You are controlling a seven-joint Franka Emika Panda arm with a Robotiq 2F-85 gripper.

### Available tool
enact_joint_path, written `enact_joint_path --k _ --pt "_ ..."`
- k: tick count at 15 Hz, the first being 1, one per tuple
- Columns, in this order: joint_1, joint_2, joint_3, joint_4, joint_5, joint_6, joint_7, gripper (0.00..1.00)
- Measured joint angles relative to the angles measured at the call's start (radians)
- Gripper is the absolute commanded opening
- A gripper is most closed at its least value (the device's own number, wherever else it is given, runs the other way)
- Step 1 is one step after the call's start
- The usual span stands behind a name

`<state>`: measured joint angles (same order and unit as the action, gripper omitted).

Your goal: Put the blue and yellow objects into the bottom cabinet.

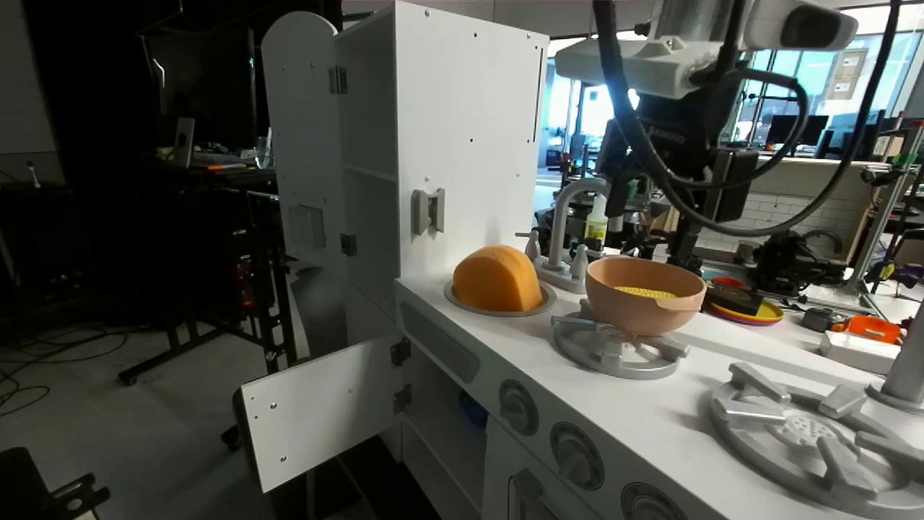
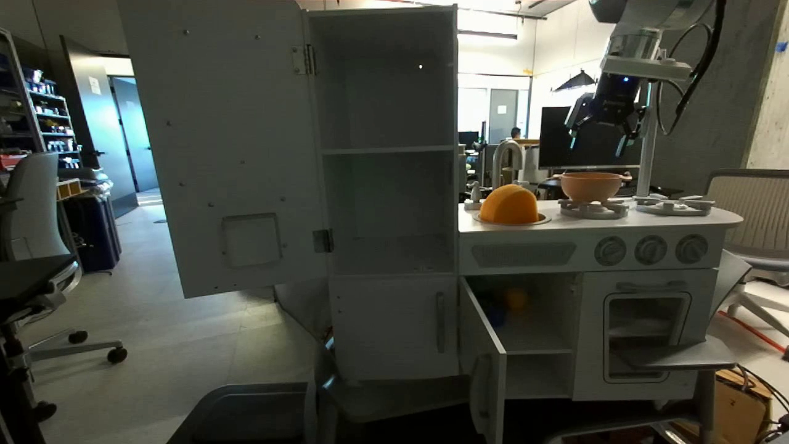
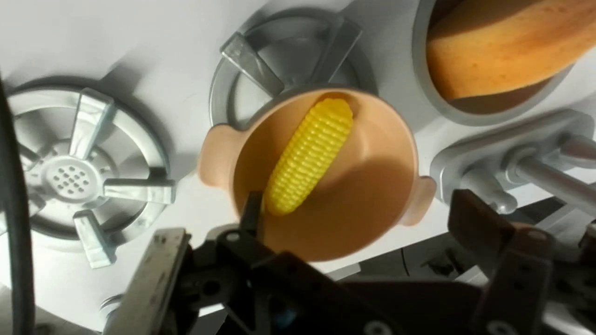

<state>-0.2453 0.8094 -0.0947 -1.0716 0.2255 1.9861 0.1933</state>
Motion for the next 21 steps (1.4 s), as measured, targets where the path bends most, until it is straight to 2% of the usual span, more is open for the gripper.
enact_joint_path --k 6,12,21 --pt "-0.005 0.078 -0.002 0.151 -0.005 -0.136 0.066 1.00" --pt "-0.003 0.184 -0.004 0.286 -0.030 -0.200 0.113 1.00" --pt "-0.003 0.248 -0.020 0.375 -0.102 -0.240 0.112 1.00"
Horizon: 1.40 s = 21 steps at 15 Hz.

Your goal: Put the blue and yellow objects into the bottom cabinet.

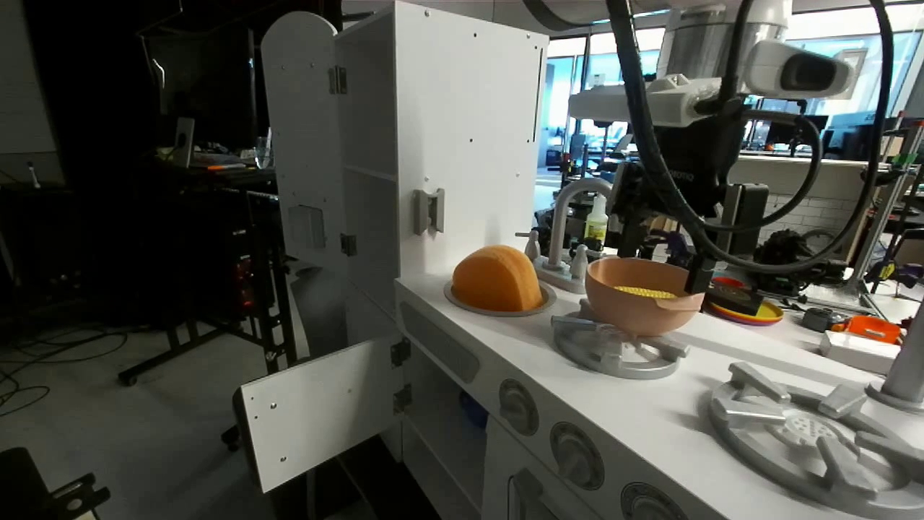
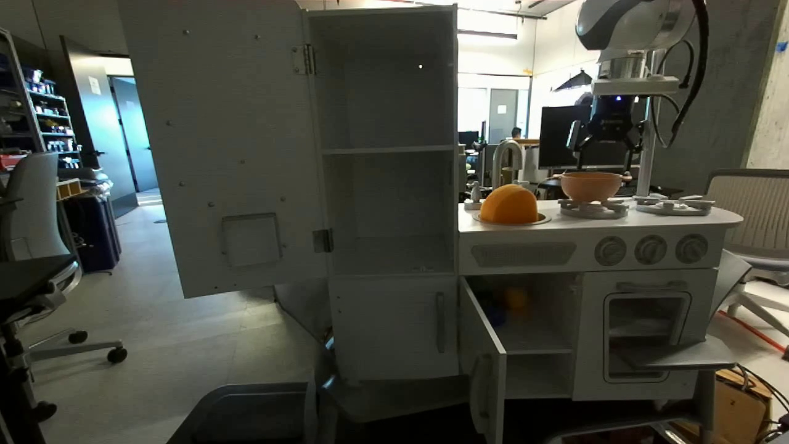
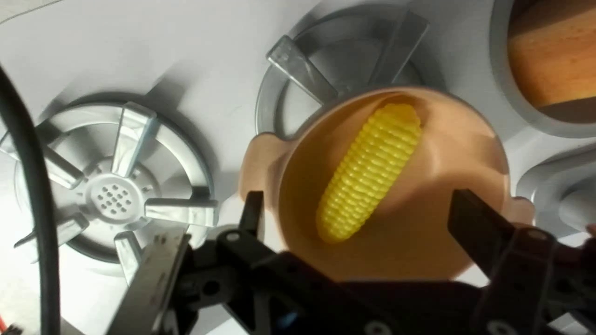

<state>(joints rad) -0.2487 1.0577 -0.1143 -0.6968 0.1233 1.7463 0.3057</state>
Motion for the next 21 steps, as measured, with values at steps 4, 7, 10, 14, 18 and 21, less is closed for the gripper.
enact_joint_path --k 4,7,10,14,18,21 --pt "0.002 0.011 0.001 0.029 0.000 0.000 0.027 1.00" --pt "0.005 0.018 0.001 0.046 0.000 0.000 0.052 1.00" --pt "0.009 0.027 0.001 0.051 0.000 0.000 0.068 1.00" --pt "0.015 0.043 0.001 0.061 0.000 0.000 0.084 1.00" --pt "0.018 0.065 0.001 0.075 -0.001 0.000 0.093 1.00" --pt "0.017 0.078 0.000 0.085 -0.002 0.000 0.096 1.00"
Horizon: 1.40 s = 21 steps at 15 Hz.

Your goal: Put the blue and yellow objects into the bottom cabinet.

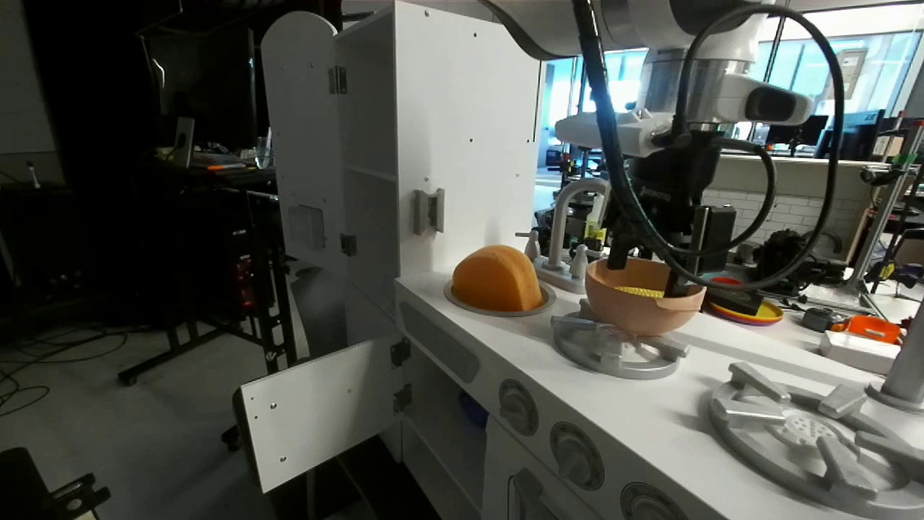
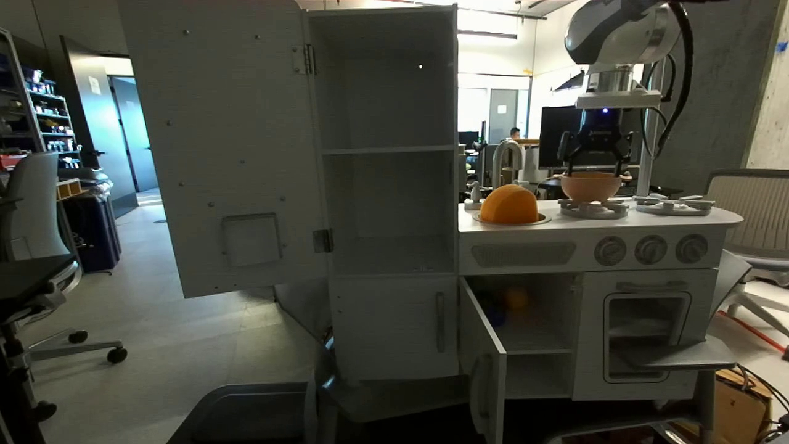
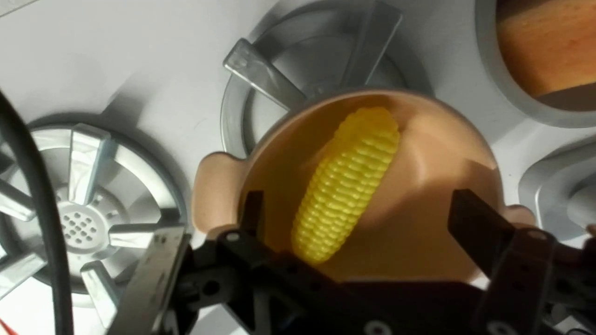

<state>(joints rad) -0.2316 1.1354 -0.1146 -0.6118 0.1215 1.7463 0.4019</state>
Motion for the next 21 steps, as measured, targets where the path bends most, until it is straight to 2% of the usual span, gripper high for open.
enact_joint_path --k 9,10,11,12,19,21 --pt "0.002 0.032 -0.001 0.022 -0.007 0.000 0.008 1.00" --pt "0.002 0.035 -0.001 0.026 -0.009 0.000 0.009 0.75" --pt "0.002 0.038 -0.001 0.031 -0.012 0.000 0.010 0.74" --pt "0.003 0.041 -0.001 0.037 -0.017 0.000 0.010 0.68" --pt "0.006 0.045 -0.003 0.043 -0.042 0.001 0.008 0.13" --pt "0.010 0.046 -0.003 0.045 -0.057 0.001 0.005 0.08"
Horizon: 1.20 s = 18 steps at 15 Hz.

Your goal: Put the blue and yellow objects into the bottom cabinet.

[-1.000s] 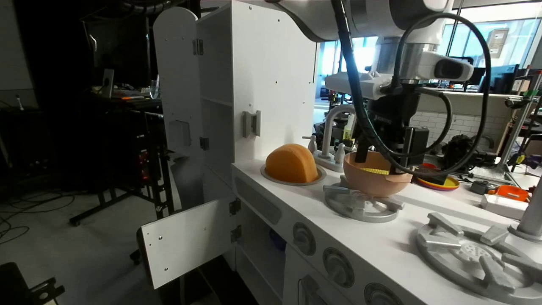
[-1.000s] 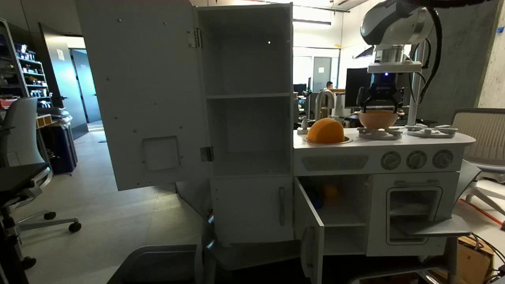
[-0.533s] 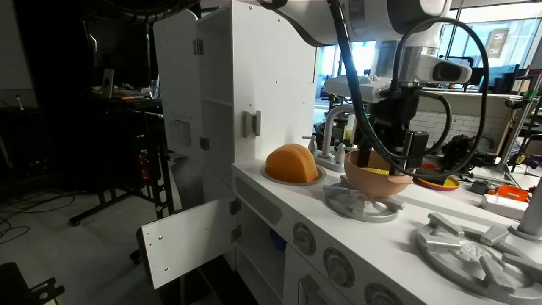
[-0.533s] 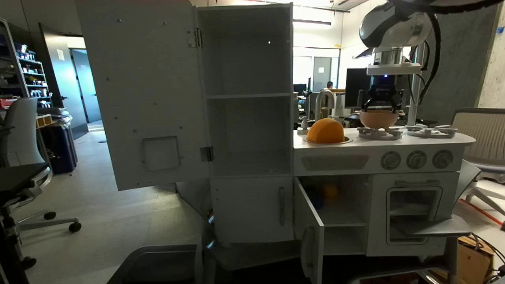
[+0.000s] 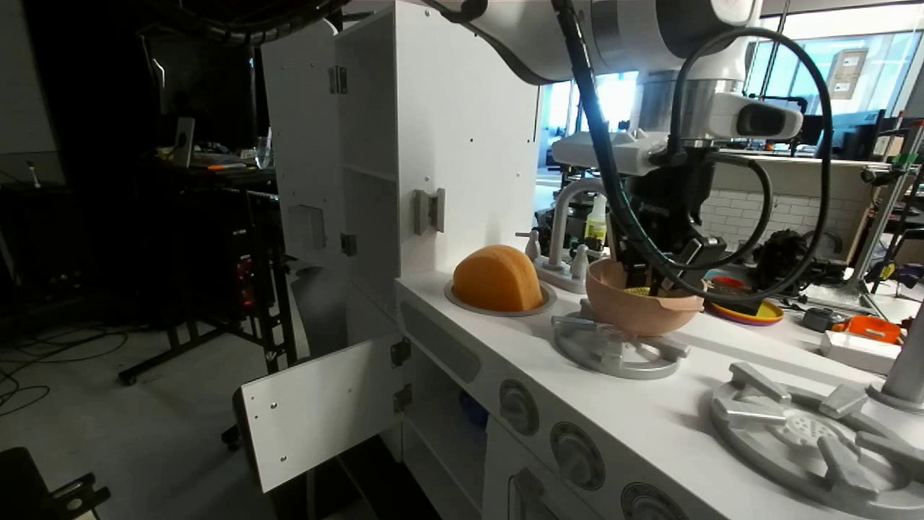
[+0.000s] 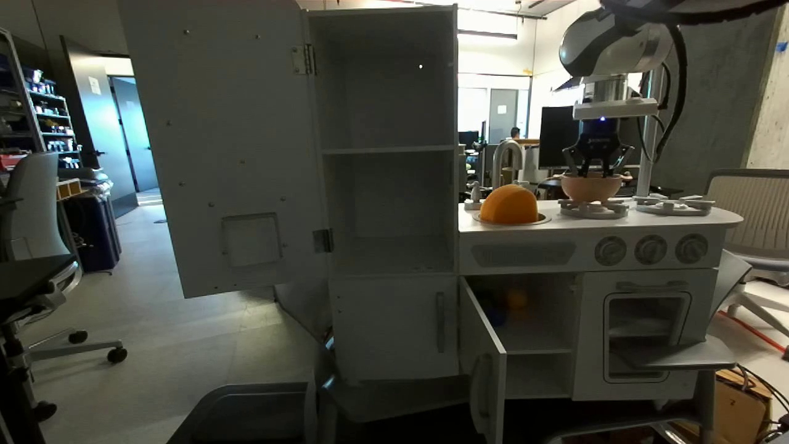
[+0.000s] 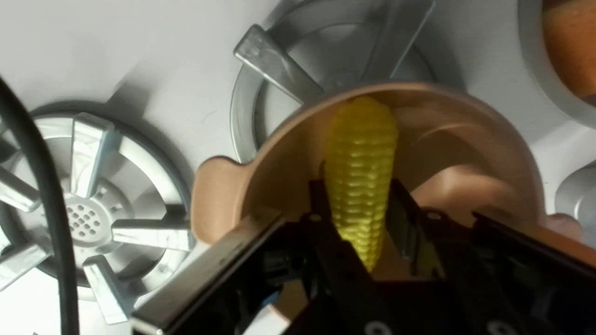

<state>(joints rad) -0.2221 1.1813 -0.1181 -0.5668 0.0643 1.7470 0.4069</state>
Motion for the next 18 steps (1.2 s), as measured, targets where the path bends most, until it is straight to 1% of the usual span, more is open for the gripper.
enact_joint_path --k 1,5,8,11,14,18 --pt "0.002 0.000 0.000 0.000 -0.005 0.000 -0.006 0.07" --pt "0.014 -0.001 -0.001 0.023 -0.038 0.000 -0.085 0.08" --pt "0.022 -0.016 -0.001 0.050 -0.043 0.000 -0.198 0.08" --pt "0.025 -0.048 0.001 0.059 -0.043 -0.004 -0.349 0.08" --pt "0.019 -0.056 0.015 0.125 -0.043 -0.113 -0.512 0.08" --pt "0.014 -0.103 0.021 0.131 -0.066 -0.230 -0.731 0.08"
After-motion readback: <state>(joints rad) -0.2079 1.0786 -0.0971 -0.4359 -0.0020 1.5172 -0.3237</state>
